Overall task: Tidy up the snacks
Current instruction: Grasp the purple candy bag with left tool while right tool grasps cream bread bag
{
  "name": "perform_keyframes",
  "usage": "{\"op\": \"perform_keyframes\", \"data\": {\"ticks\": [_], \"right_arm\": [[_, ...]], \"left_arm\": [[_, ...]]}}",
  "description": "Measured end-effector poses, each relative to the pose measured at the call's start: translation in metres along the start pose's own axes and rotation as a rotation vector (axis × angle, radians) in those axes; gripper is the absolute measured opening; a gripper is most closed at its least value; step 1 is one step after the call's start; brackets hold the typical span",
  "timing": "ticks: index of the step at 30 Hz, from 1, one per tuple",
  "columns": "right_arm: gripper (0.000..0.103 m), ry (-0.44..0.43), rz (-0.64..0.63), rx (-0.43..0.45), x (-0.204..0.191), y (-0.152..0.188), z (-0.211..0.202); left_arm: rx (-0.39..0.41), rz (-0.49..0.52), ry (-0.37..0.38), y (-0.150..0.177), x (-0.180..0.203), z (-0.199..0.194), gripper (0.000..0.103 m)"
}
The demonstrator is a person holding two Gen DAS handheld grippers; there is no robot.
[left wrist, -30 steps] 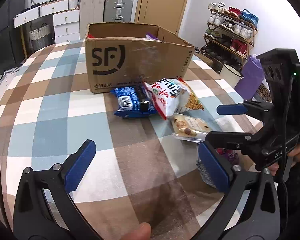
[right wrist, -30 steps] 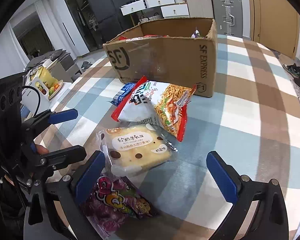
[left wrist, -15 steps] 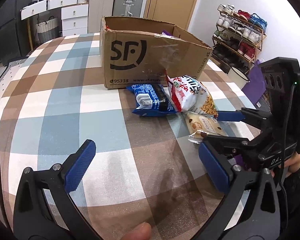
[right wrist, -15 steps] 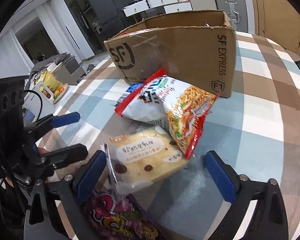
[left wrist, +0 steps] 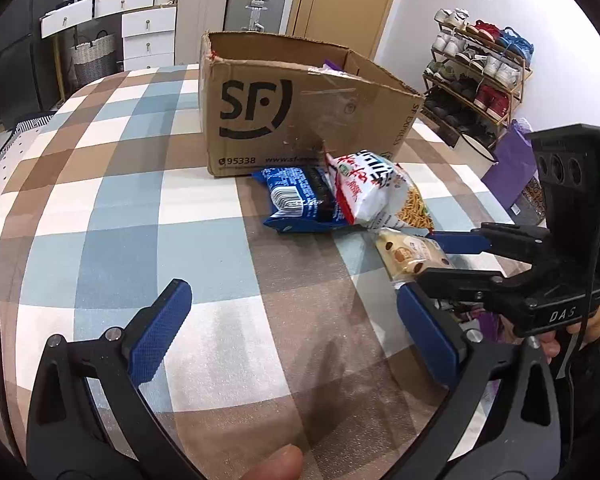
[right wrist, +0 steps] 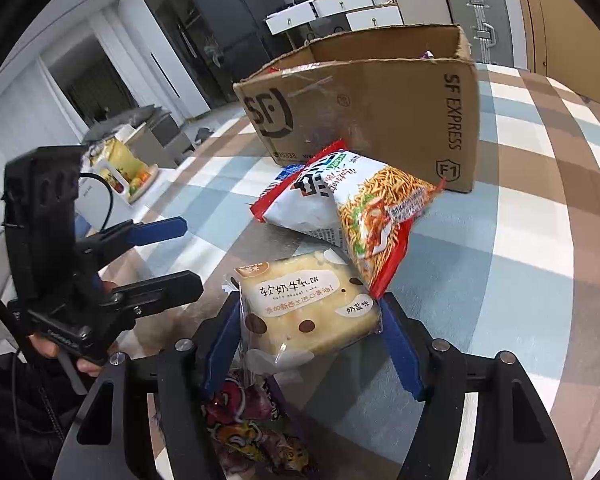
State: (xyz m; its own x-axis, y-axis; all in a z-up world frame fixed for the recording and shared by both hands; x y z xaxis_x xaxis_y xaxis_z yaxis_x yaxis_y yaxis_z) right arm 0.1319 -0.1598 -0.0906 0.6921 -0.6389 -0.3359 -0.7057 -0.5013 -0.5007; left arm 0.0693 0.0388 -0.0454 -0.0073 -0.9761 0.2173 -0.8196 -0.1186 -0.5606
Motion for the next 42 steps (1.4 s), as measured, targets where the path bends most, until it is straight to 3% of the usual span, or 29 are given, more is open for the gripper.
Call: {"op": "perform_keyframes", "data": {"ticks": [9, 14, 21, 29, 30, 35, 37, 39, 42], "right_arm": [[0.068, -0.043, 0.008, 0.107, -0.002, 0.003, -0.042], [0.068, -0.026, 0.01, 0.167, -0.002, 0.0, -0.067], [0.068, 0.001, 0.023, 0.183, 0.002, 0.001, -0.078], [0.068, 0.009, 0.031, 0.172, 0.007, 0.002, -0.072], [0.068, 0.01, 0.032, 0.172, 0.007, 0.002, -0.072], [0.068, 0.009, 0.032, 0.171, 0.007, 0.002, -0.071], [0.068, 0.009, 0.032, 0.175, 0.008, 0.002, -0.072], [0.068, 0.007, 0.034, 0.178, 0.008, 0.002, -0.072], [0.068, 0.009, 0.032, 0.181, 0.008, 0.002, -0.073]], "left_arm": [[-0.01, 0.069, 0.079, 0.004, 0.023, -0.008, 0.102], [-0.01, 0.128, 0.167, 0.007, 0.043, -0.018, 0.102], [-0.071, 0.218, 0.237, 0.02, 0.069, -0.012, 0.102], [-0.139, 0.232, 0.238, 0.032, 0.081, 0.006, 0.101], [-0.143, 0.23, 0.24, 0.032, 0.081, 0.008, 0.098], [-0.198, 0.228, 0.342, 0.036, 0.083, 0.014, 0.056], [-0.192, 0.241, 0.367, 0.038, 0.084, 0.012, 0.046], [-0.17, 0.241, 0.369, 0.038, 0.083, 0.009, 0.038], [-0.142, 0.223, 0.358, 0.035, 0.078, 0.004, 0.034]]}}
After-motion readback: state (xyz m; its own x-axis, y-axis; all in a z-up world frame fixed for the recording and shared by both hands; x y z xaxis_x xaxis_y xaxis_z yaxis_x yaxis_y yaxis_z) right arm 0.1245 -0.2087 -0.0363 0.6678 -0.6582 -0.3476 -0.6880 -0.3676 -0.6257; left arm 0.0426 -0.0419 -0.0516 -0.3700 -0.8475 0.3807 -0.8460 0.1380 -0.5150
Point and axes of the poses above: each gripper's, at about its wrist camera, not at the fingertips, and z roughly the way its jaws point, x to its right, y to its underside, the point moved 1 cm from there along z, roughly the way its jaws point, and after that the axes turned 7 degrees about -x, right-handed, at the moved point
